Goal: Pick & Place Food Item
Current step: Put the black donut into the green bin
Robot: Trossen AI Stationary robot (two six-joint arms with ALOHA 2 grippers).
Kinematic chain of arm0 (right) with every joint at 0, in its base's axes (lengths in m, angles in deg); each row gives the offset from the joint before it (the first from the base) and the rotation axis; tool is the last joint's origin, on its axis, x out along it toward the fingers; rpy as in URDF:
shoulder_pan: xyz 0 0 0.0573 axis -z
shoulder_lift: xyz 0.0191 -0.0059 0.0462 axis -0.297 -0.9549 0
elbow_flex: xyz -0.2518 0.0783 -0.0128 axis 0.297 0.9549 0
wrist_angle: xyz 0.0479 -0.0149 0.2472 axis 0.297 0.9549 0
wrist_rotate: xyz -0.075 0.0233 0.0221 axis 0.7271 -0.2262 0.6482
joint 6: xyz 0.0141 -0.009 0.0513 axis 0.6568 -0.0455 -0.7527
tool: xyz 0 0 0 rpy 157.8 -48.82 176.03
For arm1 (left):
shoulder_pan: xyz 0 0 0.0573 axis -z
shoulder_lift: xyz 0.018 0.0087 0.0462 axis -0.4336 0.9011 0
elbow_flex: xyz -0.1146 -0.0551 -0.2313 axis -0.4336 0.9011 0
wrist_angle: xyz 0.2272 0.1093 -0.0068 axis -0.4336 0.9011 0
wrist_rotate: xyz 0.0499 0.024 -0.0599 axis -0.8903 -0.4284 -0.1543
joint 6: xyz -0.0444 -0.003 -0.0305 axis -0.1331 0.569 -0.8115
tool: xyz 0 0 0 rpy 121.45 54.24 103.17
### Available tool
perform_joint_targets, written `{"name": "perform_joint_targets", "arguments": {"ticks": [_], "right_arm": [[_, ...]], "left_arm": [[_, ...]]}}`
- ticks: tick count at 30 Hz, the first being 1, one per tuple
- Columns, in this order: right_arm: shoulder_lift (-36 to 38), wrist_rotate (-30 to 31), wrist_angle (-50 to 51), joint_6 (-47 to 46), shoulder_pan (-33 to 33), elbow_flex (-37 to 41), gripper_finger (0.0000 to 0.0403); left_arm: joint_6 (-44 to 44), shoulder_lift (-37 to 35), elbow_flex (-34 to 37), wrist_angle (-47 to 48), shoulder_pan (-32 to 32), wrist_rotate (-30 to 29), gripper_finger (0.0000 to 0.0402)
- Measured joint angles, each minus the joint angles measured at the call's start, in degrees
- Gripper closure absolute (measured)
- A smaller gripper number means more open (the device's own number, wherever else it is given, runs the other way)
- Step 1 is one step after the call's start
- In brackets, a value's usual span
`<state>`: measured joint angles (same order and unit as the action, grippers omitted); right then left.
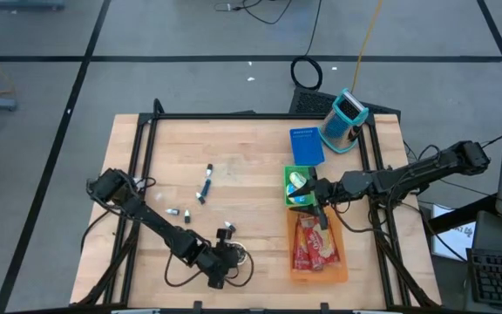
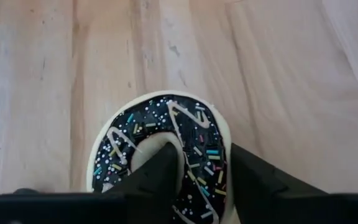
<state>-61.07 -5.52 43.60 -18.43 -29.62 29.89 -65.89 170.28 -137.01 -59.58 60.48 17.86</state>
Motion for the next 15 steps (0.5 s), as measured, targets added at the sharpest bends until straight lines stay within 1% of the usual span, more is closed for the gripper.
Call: {"name": "perform_joint_targets", "arguments": {"ticks": [4,10,15], "right_arm": [[0.00,0.00,0.09,0.00,0.00,0.01,0.0232],[0.00,0.00,0.14,0.00,0.00,0.02,0.0232],[0.02,0.00,0.11,0.00,0.00,0.02,0.0232]], "left_arm": [[1.39,-3.32,0.04,3.79,-1.93,1.82,0.0292],[3.80,-9.71,0.07,12.82,-5.45,1.83,0.0308],[3.89,-14.73,0.09,13.00,-9.34,1.91,0.0309]]}}
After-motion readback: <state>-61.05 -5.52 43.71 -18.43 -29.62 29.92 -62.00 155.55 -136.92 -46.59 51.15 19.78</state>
